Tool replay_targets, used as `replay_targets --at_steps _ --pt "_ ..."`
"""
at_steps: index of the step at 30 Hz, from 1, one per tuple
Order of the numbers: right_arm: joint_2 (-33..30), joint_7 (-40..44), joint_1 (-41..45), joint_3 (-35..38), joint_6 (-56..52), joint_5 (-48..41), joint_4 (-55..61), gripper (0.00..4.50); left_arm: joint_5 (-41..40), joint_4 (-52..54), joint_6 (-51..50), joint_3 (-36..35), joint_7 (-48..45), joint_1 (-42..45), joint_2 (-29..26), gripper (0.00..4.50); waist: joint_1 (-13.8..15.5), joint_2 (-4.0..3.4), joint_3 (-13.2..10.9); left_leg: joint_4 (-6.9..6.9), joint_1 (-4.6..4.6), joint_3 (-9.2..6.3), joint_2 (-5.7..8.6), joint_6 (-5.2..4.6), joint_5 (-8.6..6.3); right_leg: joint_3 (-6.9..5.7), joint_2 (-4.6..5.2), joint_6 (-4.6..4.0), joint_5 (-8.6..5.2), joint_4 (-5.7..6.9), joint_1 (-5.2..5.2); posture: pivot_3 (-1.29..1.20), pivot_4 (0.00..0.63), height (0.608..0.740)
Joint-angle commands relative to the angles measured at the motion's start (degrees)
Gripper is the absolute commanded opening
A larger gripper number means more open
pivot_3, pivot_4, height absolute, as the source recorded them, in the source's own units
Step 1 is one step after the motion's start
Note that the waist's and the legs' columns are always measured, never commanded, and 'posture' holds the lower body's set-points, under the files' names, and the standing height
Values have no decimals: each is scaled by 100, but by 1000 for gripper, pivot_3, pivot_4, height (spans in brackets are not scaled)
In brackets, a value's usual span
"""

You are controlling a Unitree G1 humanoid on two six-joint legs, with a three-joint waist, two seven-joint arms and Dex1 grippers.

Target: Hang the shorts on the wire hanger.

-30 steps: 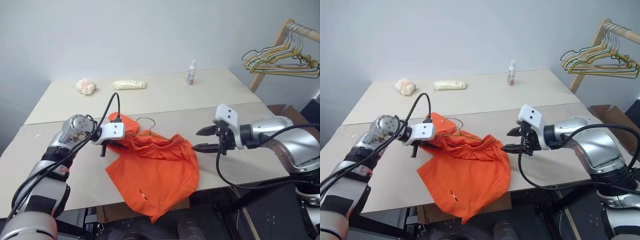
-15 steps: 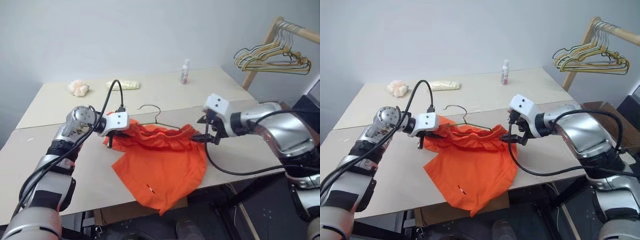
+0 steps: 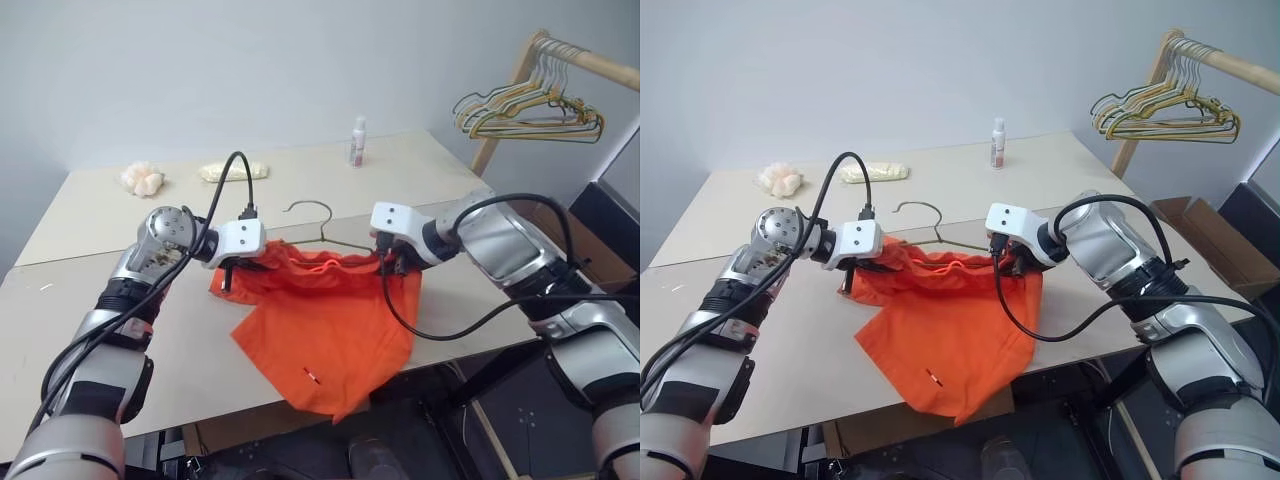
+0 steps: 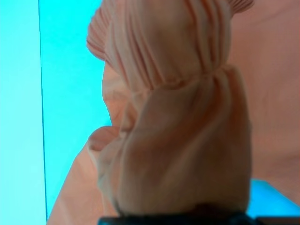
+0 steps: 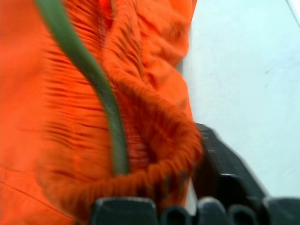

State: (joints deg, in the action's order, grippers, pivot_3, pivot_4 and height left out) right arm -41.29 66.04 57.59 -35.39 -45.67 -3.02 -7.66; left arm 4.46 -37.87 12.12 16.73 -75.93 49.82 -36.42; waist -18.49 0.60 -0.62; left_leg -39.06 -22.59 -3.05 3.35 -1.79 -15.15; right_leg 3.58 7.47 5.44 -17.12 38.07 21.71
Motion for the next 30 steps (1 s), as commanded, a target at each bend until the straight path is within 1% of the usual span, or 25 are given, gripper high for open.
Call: replay_targets --at_steps 1,2,5,7,8,11,16,18,19,22,25,28,30 --pt "-6 239 133 61 187 148 65 254 -84 232 52 -101 -61 59 -30 0 -3 0 0 0 0 1 0 0 0 1 0 0 0 1 1 -278 0 740" --pt "-20 315 97 90 145 128 127 48 -69 224 111 -77 -76 61 -24 0 -8 0 0 0 0 1 0 0 0 1 0 0 0 1 2 -282 0 740" --pt "-123 594 -94 254 -54 -72 405 18 -103 171 256 -79 -123 70 4 0 -13 0 0 -1 -7 0 0 1 1 1 0 0 0 2 13 -283 0 740" --pt "-216 710 -269 422 -287 -251 631 0 -240 140 306 -141 -304 76 -4 592 -10 0 0 -8 -23 0 0 1 0 1 0 0 0 3 27 -283 0 740" --pt "-274 750 -388 564 -464 -396 755 0 -305 123 296 -181 -393 75 -25 821 -10 0 0 -12 -29 -1 1 1 0 0 0 0 0 7 33 -284 0 740" --pt "-555 777 -949 1243 -1121 -963 1228 0 -389 -89 314 -314 -463 58 -177 1886 -10 0 0 -14 -43 -1 0 1 1 1 2 0 0 7 42 -291 0 740" --pt "-1147 442 -2170 2519 -2114 -1750 2370 0 -264 -648 271 -579 103 110 -349 3502 -33 0 0 -15 -46 -4 -1 0 0 -1 2 0 0 4 43 -312 0 740" --pt "-1299 181 -2710 3179 -2616 -2011 2864 0 -402 -694 175 -761 260 129 -303 4147 -37 0 0 -15 -44 -4 -1 0 0 -1 2 0 0 3 41 -324 0 740" --pt "-1324 64 -2867 3391 -2787 -2110 3015 0 -459 -688 160 -822 277 129 -281 4471 -43 0 1 -15 -43 -4 -2 0 0 -1 2 0 0 3 42 -327 0 740" --pt "-1287 -401 -3344 4232 -3503 -2322 3352 0 -988 -257 -179 -1252 435 63 5 4471 -61 1 1 -16 -44 -3 -3 -1 0 1 3 0 0 3 36 -337 0 740" --pt "-882 -1204 -3604 5497 -4532 -2174 3293 0 -1882 932 -1173 -1748 845 -82 523 4471 -56 2 2 -18 -51 -4 -4 -2 -1 2 5 0 0 4 36 -350 0 740" --pt "-405 -2242 -3600 6601 -4683 -2066 2868 0 -2745 2164 -2276 -2124 1488 -201 1050 4471 -66 1 4 -19 -61 -5 -5 -3 -2 15 4 1 1 12 37 -370 0 740" --pt "-121 -2945 -3442 7044 -4683 -1998 2694 0 -3203 2809 -2874 -2279 1867 -273 1306 4471 -101 -5 9 -22 -60 -4 -4 -4 -2 26 5 1 1 12 35 -382 0 740"
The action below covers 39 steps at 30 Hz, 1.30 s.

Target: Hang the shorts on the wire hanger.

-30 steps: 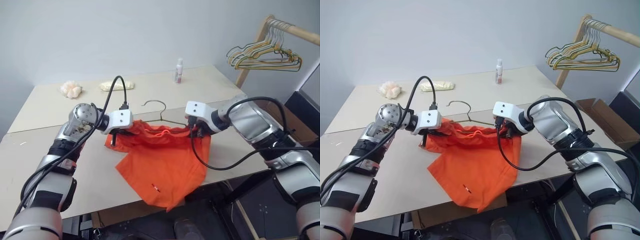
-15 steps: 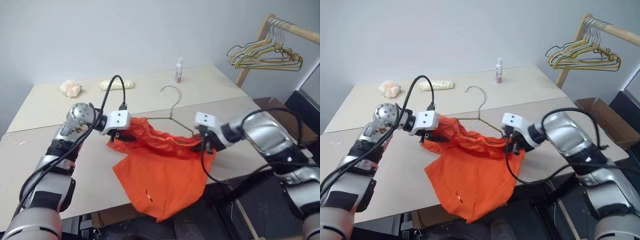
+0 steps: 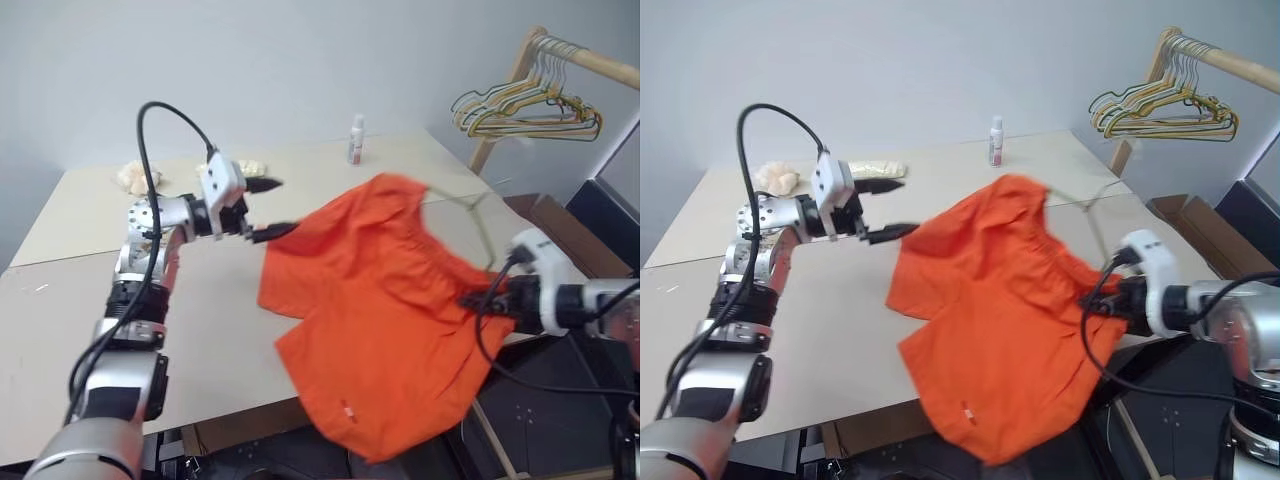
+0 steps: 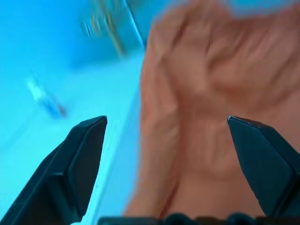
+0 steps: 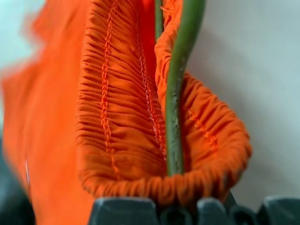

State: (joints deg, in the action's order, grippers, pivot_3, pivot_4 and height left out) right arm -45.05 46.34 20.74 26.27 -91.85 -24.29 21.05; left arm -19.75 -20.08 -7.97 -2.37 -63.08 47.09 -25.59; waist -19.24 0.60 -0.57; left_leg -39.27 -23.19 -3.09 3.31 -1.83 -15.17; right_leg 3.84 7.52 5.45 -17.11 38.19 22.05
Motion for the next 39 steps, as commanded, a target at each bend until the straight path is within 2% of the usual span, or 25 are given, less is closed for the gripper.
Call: replay_targets --at_steps 1,5,7,12,15,20,27,31,35,39 --pt "388 -1344 350 1017 -65 192 -227 0 -989 1334 -1129 -431 796 -41 350 4471 -56 -21 13 -1 1 1 0 0 0 3 0 0 0 0 0 -393 0 740" --pt "775 -2679 1010 1497 -65 275 -777 0 -1614 2274 -1822 -482 1326 -150 687 4471 -231 -80 48 2 20 20 -6 0 1 18 -5 0 0 -4 -20 -404 0 740" --pt "751 -3199 1402 1748 -65 208 -1154 0 -1793 2626 -2017 -431 1471 -166 790 4471 -301 -81 48 19 77 22 -10 -2 0 18 -10 1 -1 -21 -85 -407 0 740" --pt "343 -4283 2305 2056 -65 111 -2292 0 -1964 2918 -2184 -331 1553 -197 796 4471 -403 -88 49 42 162 23 -13 -7 0 14 -18 4 -4 -114 -192 -411 0 740" --pt "-10 -4786 2864 2133 -65 -25 -3239 0 -1910 2884 -2179 -326 1614 -205 765 4471 -456 -88 50 44 163 24 -13 -8 0 12 -20 4 -4 -124 -201 -409 0 740" --pt "-287 -5717 4086 2592 -65 407 -4542 0 -1826 2867 -2136 -294 1609 -273 666 4471 -523 -90 49 44 152 32 -12 -12 -1 15 -20 4 -4 -142 -204 -404 0 740" --pt "-210 -6431 4818 3477 -65 1315 -4994 0 -1756 2923 -2072 -255 1637 -396 560 4471 -491 -90 48 44 144 32 -12 -14 -1 11 -21 4 -4 -146 -204 -385 0 740" --pt "-101 -6686 4895 3894 75 1732 -5000 0 -1764 3009 -2074 -244 1639 -485 508 4471 -453 -91 48 43 143 33 -11 -15 -1 10 -20 5 -4 -147 -204 -379 0 740" --pt "12 -6790 4782 3988 240 1975 -4965 0 -1771 3091 -2112 -240 1679 -540 474 4471 -428 -91 48 44 144 34 -11 -15 -2 10 -21 5 -4 -150 -204 -376 0 740" --pt "94 -6835 4739 4144 339 2146 -4936 1173 -1786 3219 -2158 -213 1742 -619 459 4500 -429 -91 48 44 146 35 -12 -15 -1 12 -24 5 -4 -149 -205 -375 0 740"
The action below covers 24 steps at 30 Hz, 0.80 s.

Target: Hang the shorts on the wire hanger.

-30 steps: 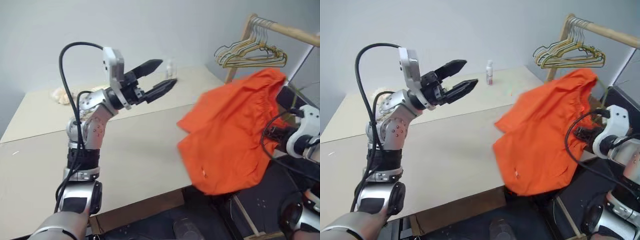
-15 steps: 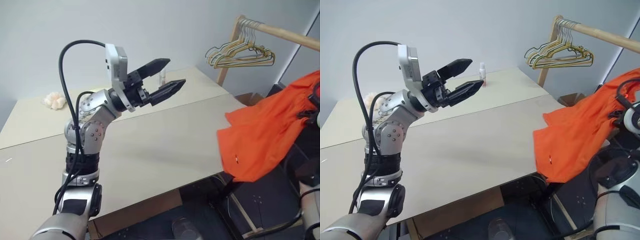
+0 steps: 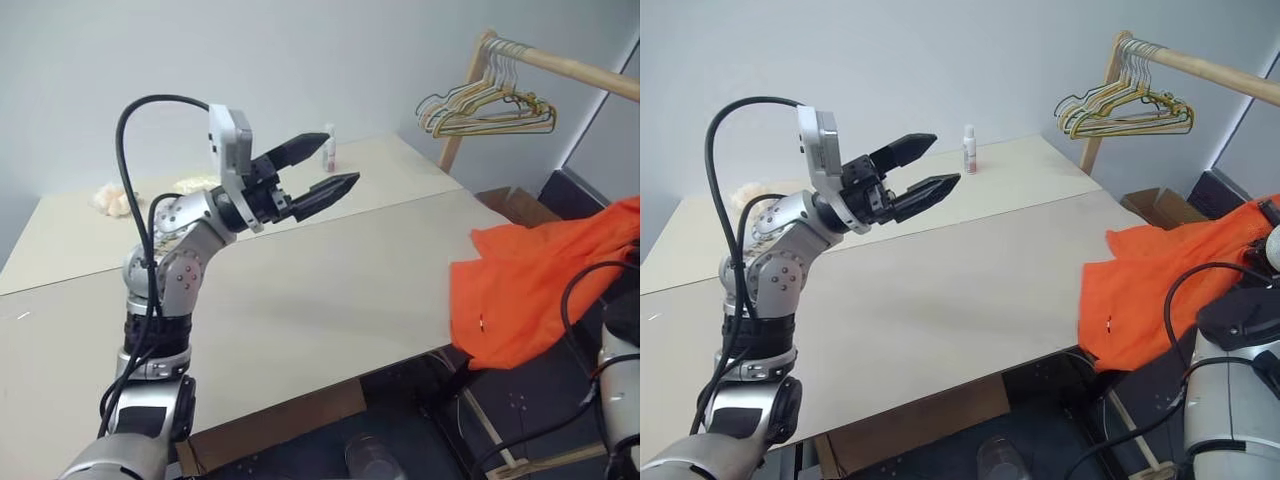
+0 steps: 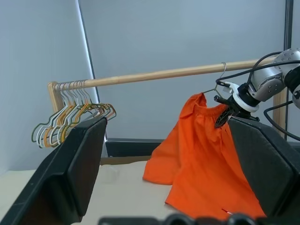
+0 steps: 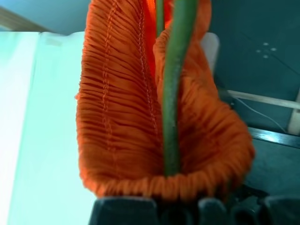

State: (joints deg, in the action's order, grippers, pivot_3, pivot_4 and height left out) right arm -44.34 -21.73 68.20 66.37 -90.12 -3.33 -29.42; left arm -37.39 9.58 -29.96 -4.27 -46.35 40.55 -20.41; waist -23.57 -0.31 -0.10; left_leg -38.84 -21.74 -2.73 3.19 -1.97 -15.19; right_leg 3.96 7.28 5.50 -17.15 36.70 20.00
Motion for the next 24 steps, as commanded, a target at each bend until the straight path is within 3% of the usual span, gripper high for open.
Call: replay_targets --at_steps 1,6,9,15,19,24 --pt "18 -47 -53 135 224 96 99 1546 -35 296 24 -19 78 12 -68 4500 13 0 0 0 0 0 1 0 0 0 0 0 0 0 0 -374 0 740" --pt "59 275 -245 -338 174 10 482 3329 -76 383 -46 -25 135 -18 -124 4500 65 -1 -1 0 -1 2 1 -1 0 0 0 0 0 -3 -1 -369 0 740" --pt "176 432 -519 -1031 293 39 1178 4361 -103 439 -78 -25 156 -35 -147 4500 69 -2 0 0 2 1 1 -1 0 0 0 0 0 -3 -2 -369 0 740" --pt "399 511 -1986 -2952 1703 539 3216 4453 -128 486 -134 -28 220 -76 -212 4500 69 -2 1 -3 2 -4 0 0 0 -1 -3 1 -1 1 -2 -375 0 740" --pt "663 371 -2714 -3527 2811 894 4170 4453 -126 456 -125 -55 264 -99 -266 4500 55 -3 1 -5 11 -3 1 0 0 7 -3 3 -1 5 -2 -375 0 740" --pt "926 564 -3333 -4308 5076 1086 5101 4453 10 452 -79 -80 270 -271 -463 4500 47 -3 1 2 22 -4 0 1 1 10 -6 3 -2 8 0 -352 0 740"
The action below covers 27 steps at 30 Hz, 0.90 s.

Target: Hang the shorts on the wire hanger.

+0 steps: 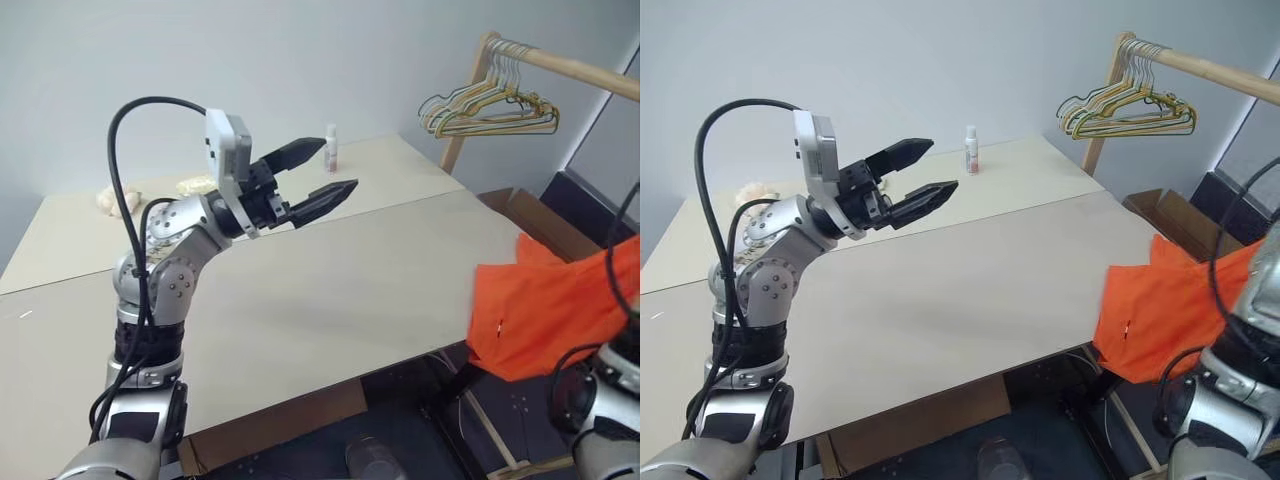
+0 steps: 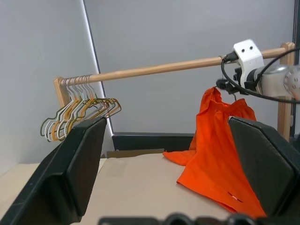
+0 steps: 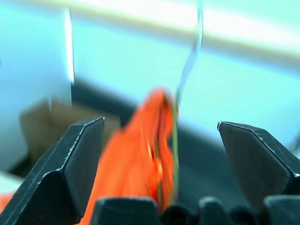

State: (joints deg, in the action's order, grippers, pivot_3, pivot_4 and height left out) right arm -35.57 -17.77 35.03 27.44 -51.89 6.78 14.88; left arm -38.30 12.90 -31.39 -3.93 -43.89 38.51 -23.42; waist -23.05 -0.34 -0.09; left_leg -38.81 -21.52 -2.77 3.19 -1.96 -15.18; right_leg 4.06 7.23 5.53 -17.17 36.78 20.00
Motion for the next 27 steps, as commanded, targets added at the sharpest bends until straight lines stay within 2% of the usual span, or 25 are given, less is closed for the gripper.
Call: replay_targets --at_steps 1,4,7,11,14,19,23,27 --pt "124 520 -72 -686 1628 -102 853 4453 164 139 97 -120 33 -155 -241 4500 -10 0 0 0 2 1 0 0 0 2 -1 0 0 2 0 -339 0 740" --pt "387 1985 -275 -1292 2005 -1102 1142 4453 358 283 139 -109 16 -467 -535 4500 -13 5 -1 3 14 1 -4 1 0 3 -13 0 0 0 -5 -300 0 740" --pt "466 3218 -499 -1619 1809 -1993 1173 4453 500 567 189 -94 -96 -903 -846 4500 46 24 -9 8 32 -7 -13 1 -1 -3 -25 0 0 -6 -28 -262 0 740" --pt "-166 5210 -823 -2338 1831 -2682 927 4453 777 1164 257 -172 -188 -1906 -1378 4500 397 30 -19 8 26 -10 1 -6 -6 -2 -12 0 0 -4 -28 -175 0 740" --pt "-427 6142 -737 -2593 1879 -3023 562 4453 857 1553 336 -306 -350 -2619 -1756 4500 730 56 -36 7 24 -9 0 -6 -12 -1 -9 0 0 -12 -11 -120 0 740" --pt "-514 6904 -375 -2862 1923 -3145 77 4453 821 1978 383 -646 -445 -3442 -2084 4500 1299 53 -52 4 19 -7 0 2 -16 -1 2 -3 0 -17 26 -77 0 740" --pt "-475 7049 -280 -2996 2060 -2986 -103 4453 788 2101 305 -734 -333 -3533 -2054 4500 1693 56 -54 5 15 -8 2 11 -21 -8 10 -6 1 -24 34 -70 0 740" --pt "-498 7113 -330 -3021 2085 -2972 -59 4453 802 2091 307 -686 -314 -3498 -2019 4500 1941 57 -54 4 -14 -5 5 20 -25 -12 14 -11 2 -16 69 -74 0 740"
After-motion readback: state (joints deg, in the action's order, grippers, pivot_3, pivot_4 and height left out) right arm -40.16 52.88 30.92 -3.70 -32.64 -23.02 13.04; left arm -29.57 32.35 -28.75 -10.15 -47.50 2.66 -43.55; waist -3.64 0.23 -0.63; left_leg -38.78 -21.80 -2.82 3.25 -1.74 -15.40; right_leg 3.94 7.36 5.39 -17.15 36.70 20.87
